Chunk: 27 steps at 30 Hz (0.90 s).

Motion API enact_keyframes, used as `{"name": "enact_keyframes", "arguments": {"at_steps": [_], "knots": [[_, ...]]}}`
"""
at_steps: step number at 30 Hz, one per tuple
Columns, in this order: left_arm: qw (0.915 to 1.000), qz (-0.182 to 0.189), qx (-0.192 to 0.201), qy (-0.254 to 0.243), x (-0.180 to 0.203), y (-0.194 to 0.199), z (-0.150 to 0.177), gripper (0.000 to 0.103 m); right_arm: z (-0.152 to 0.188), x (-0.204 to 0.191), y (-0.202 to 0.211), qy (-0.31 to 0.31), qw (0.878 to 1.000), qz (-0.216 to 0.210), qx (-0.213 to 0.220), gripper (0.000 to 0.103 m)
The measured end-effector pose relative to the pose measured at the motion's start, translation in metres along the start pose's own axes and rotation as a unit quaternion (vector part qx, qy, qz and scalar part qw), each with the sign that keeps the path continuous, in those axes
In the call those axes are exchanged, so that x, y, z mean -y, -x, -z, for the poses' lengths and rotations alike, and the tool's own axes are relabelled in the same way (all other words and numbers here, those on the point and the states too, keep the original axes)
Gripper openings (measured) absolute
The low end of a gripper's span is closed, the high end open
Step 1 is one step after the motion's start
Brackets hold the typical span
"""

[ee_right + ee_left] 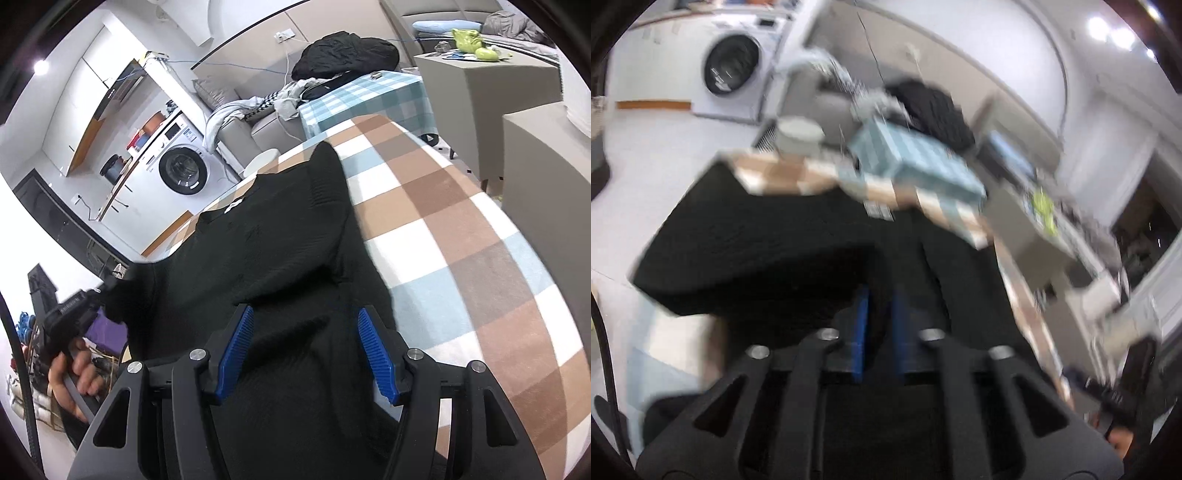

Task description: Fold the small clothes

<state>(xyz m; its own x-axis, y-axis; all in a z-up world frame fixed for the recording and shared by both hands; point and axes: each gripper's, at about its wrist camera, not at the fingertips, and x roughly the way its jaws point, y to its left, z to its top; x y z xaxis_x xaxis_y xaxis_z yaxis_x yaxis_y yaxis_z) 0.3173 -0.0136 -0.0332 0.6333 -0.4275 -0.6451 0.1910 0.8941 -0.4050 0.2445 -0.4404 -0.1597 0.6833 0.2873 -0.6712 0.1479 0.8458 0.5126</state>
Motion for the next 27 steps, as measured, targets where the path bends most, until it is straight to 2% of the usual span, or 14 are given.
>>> {"name": "enact_keyframes", "arguments": {"at_steps": [1, 3, 6, 11, 16, 20, 21, 22, 24, 27], "knots": [[0.9999, -0.010, -0.007, 0.002, 0.003, -0.004, 0.005, 0.043, 0.000, 0.002, 0.003, -0.002, 1.000, 0.003, 0.001, 0.060], [0.9998, -0.017, -0.001, 0.013, -0.007, -0.002, 0.017, 0.047, 0.001, 0.008, 0.009, -0.004, 1.000, 0.005, 0.004, 0.060], [0.9992, -0.027, -0.001, 0.030, -0.022, 0.003, 0.023, 0.048, 0.003, 0.015, 0.015, -0.006, 1.000, 0.011, 0.009, 0.062], [0.9948, -0.083, -0.003, 0.059, -0.072, -0.005, 0.037, 0.048, 0.004, 0.024, 0.012, -0.017, 1.000, 0.009, 0.003, 0.062], [0.9795, -0.134, 0.000, 0.151, -0.139, -0.023, 0.037, 0.048, 0.008, 0.022, 0.012, -0.008, 1.000, 0.003, -0.003, 0.063], [0.9682, -0.178, -0.001, 0.176, -0.172, -0.049, 0.022, 0.048, 0.006, 0.027, 0.011, -0.007, 1.000, 0.013, -0.009, 0.063], [0.9667, -0.186, -0.001, 0.176, -0.178, -0.056, 0.018, 0.041, 0.005, 0.029, 0.010, -0.008, 1.000, 0.016, -0.011, 0.063], [0.9660, -0.192, -0.002, 0.174, -0.183, -0.062, 0.014, 0.022, 0.004, 0.031, 0.010, -0.009, 1.000, 0.018, -0.012, 0.063], [0.9685, -0.185, -0.008, 0.166, -0.187, -0.073, 0.008, 0.009, 0.002, 0.034, 0.008, -0.012, 1.000, 0.023, -0.013, 0.063], [0.9754, -0.165, 0.007, 0.146, -0.174, -0.076, -0.005, 0.006, 0.000, 0.038, 0.005, -0.018, 0.999, 0.025, -0.015, 0.063]]}}
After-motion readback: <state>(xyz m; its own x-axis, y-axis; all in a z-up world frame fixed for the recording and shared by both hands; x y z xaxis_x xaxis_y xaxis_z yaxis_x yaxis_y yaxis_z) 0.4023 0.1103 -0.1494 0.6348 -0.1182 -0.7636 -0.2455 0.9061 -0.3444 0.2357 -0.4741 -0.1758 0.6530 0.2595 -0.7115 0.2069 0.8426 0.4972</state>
